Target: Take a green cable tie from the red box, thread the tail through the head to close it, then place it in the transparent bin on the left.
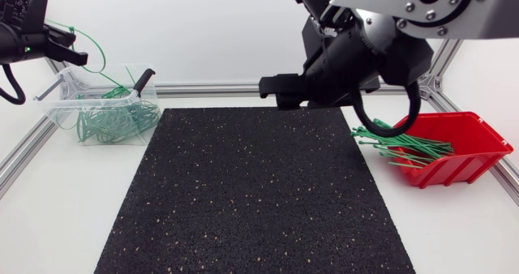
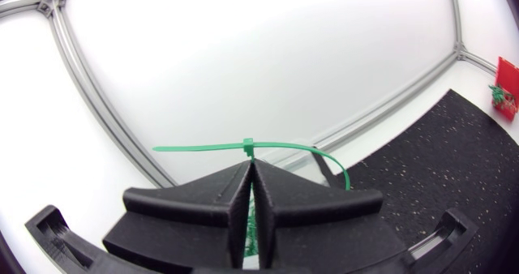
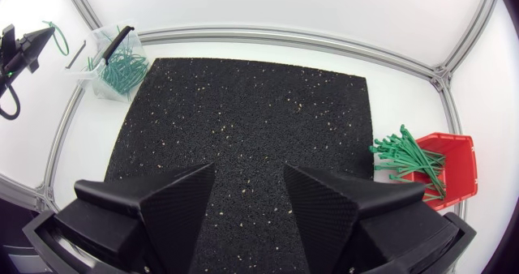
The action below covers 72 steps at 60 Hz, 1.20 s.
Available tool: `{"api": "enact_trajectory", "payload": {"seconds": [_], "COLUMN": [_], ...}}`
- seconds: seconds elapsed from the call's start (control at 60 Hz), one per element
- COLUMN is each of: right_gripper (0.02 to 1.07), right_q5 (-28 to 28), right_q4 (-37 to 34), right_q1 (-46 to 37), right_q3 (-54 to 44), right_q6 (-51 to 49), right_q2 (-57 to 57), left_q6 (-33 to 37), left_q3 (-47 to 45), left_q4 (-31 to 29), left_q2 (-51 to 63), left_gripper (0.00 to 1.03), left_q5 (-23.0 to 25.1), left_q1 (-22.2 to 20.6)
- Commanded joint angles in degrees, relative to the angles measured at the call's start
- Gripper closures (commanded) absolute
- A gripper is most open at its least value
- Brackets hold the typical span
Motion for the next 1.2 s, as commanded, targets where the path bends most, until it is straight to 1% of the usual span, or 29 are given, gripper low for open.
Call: {"api": "enact_trajectory", "payload": {"seconds": [0.0, 0.117, 0.183, 0.2, 0.233, 0.25, 0.3, 0.317, 0.333, 0.367, 0.383, 0.4, 0.55, 0.6, 0.717, 0.75, 0.767, 0.783, 0.85, 0.883, 0.933, 0.95, 1.033, 1.183], "right_gripper": [0.40, 0.40, 0.40, 0.40, 0.40, 0.40, 0.40, 0.40, 0.40, 0.40, 0.40, 0.40, 0.37, 0.37, 0.35, 0.34, 0.34, 0.34, 0.34, 0.31, 0.31, 0.31, 0.31, 0.31], "right_q5": [1.64, 2.52, 3.22, 3.22, 3.31, 3.40, 3.66, 3.75, 4.01, 4.28, 4.37, 4.37, 5.42, 5.95, 6.04, 6.12, 6.12, 6.04, 6.12, 6.12, 6.39, 6.48, 6.74, 8.06], "right_q4": [-1.00, -1.00, -1.00, -1.00, -1.00, -1.00, -1.00, -1.08, -1.08, -1.08, -1.17, -1.17, -2.49, -2.93, -4.16, -4.51, -4.78, -4.95, -5.04, -5.21, -5.21, -5.21, -4.86, -3.63], "right_q1": [0.82, 1.17, 1.61, 1.61, 1.61, 1.61, 1.70, 1.70, 1.78, 1.87, 1.87, 1.87, 1.70, 1.43, 0.03, -0.68, -1.20, -1.47, -2.70, -3.31, -4.28, -4.98, -7.27, -10.26], "right_q3": [-0.13, -2.32, -3.56, -3.91, -4.52, -4.79, -5.49, -5.75, -5.93, -6.37, -6.54, -6.72, -6.28, -6.19, -6.46, -6.81, -6.89, -7.25, -8.39, -9.09, -10.41, -11.11, -14.37, -19.99], "right_q6": [-0.90, -0.55, -0.37, -0.29, -0.29, -0.20, -0.20, -0.20, -0.20, -0.20, -0.20, -0.20, -0.37, -0.46, -1.43, -1.52, -1.78, -1.96, -2.75, -3.19, -3.63, -3.89, -5.12, -6.97], "right_q2": [-2.20, -4.04, -5.28, -5.63, -6.33, -6.51, -7.30, -7.56, -7.82, -8.35, -8.79, -9.05, -11.34, -12.22, -14.94, -16.09, -16.70, -17.58, -20.13, -21.54, -23.29, -24.26, -28.30, -35.51], "left_q6": [-2.73, -4.32, -4.32, -4.32, -4.32, -4.32, -4.32, -4.32, -4.32, -4.32, -4.32, -4.32, -5.81, -5.81, -5.90, -5.81, -5.81, -5.81, -5.81, -5.81, -5.90, -5.90, -6.51, -8.89], "left_q3": [5.53, 11.86, 15.55, 16.17, 18.01, 19.15, 22.49, 22.85, 23.55, 23.55, 23.55, 23.46, 22.58, 22.32, 20.12, 18.98, 18.19, 16.69, 13.97, 11.68, 8.52, 6.32, 1.22, -7.74], "left_q4": [2.29, 2.38, 0.45, 0.27, -0.96, -2.36, -7.46, -8.08, -9.13, -9.31, -9.31, -9.48, -11.77, -13.26, -14.23, -14.49, -14.67, -14.58, -14.49, -14.05, -11.59, -10.98, -10.63, -7.11], "left_q2": [4.90, 12.81, 17.64, 18.78, 21.51, 23.09, 26.69, 27.31, 28.54, 29.68, 30.30, 30.39, 28.36, 26.69, 21.77, 19.75, 18.52, 16.24, 11.93, 8.77, 5.34, 2.52, -4.42, -13.91], "left_gripper": [1.00, 1.00, 1.00, 0.99, 0.92, 0.86, 0.63, 0.59, 0.42, 0.09, 0.02, 0.03, 0.03, 0.03, 0.03, 0.03, 0.03, 0.03, 0.03, 0.03, 0.03, 0.03, 0.03, 0.03], "left_q5": [-2.60, -6.29, -7.78, -8.05, -8.57, -8.84, -8.93, -8.93, -9.28, -11.39, -13.06, -13.76, -13.85, -13.85, -13.58, -13.06, -12.18, -10.33, -9.37, -8.22, -8.05, -7.96, -4.97, -4.97], "left_q1": [1.66, 2.53, 2.71, 2.71, 2.80, 2.80, 2.62, 2.53, 2.45, 1.92, 1.83, 1.66, 1.57, 1.57, 1.57, 1.48, 1.48, 1.48, 1.30, 1.13, 0.69, 0.07, -0.28, 0.07]}}
